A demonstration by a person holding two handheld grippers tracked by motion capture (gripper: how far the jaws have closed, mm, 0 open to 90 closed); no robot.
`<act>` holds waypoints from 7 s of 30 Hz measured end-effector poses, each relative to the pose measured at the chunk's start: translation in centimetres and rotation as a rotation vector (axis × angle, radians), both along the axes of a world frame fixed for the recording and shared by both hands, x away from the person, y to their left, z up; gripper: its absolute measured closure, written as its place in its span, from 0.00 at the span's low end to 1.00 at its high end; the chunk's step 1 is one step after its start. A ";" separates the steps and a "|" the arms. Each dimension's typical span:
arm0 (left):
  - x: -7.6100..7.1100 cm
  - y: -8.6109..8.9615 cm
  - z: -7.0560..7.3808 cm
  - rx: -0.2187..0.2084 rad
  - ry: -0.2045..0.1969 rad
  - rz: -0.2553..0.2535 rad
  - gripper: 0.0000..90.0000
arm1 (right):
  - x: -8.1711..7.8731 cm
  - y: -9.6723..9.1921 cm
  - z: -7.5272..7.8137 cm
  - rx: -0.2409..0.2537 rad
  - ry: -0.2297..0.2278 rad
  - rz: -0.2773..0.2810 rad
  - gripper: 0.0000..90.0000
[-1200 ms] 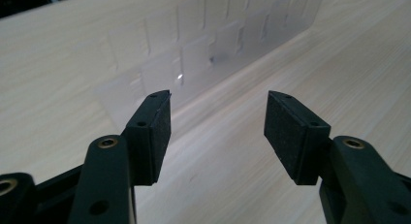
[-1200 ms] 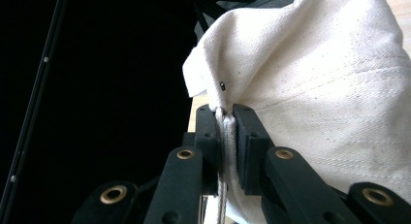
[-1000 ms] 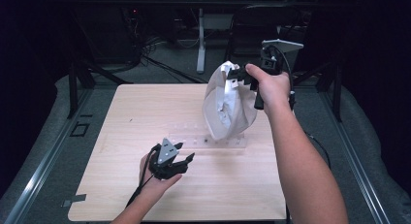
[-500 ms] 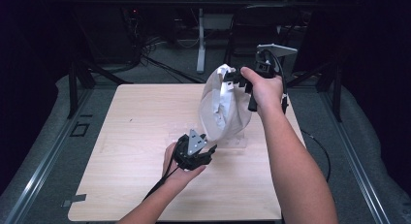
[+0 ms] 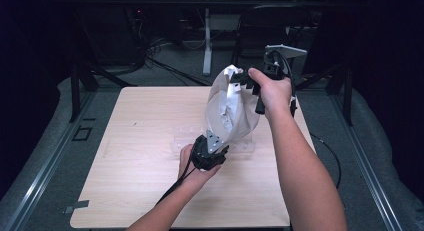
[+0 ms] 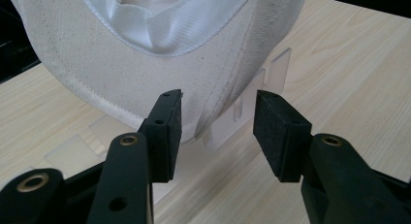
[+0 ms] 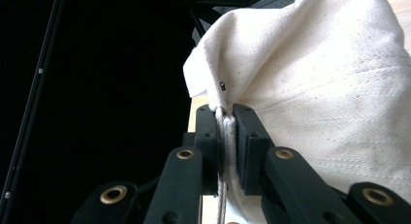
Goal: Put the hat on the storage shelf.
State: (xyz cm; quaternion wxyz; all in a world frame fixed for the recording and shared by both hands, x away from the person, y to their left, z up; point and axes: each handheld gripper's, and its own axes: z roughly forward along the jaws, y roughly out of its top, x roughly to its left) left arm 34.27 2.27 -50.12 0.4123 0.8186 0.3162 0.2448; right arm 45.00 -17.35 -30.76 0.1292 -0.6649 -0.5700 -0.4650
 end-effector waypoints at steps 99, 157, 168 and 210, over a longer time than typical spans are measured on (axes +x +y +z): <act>0.7 6.7 -3.2 -0.091 0.189 -0.006 0.96 | 0.3 4.9 -2.9 -0.105 0.070 0.115 0.90; -2.0 15.3 -3.8 -0.219 0.191 0.070 0.59 | -1.5 3.2 -2.5 -0.046 0.023 0.169 0.75; -2.1 15.6 -4.0 -0.220 0.196 0.082 0.59 | -1.8 2.1 -3.0 -0.046 0.005 0.167 0.69; -2.5 15.2 -4.4 -0.211 0.211 0.071 0.58 | -12.1 -2.7 -12.1 -0.023 -0.201 0.285 0.59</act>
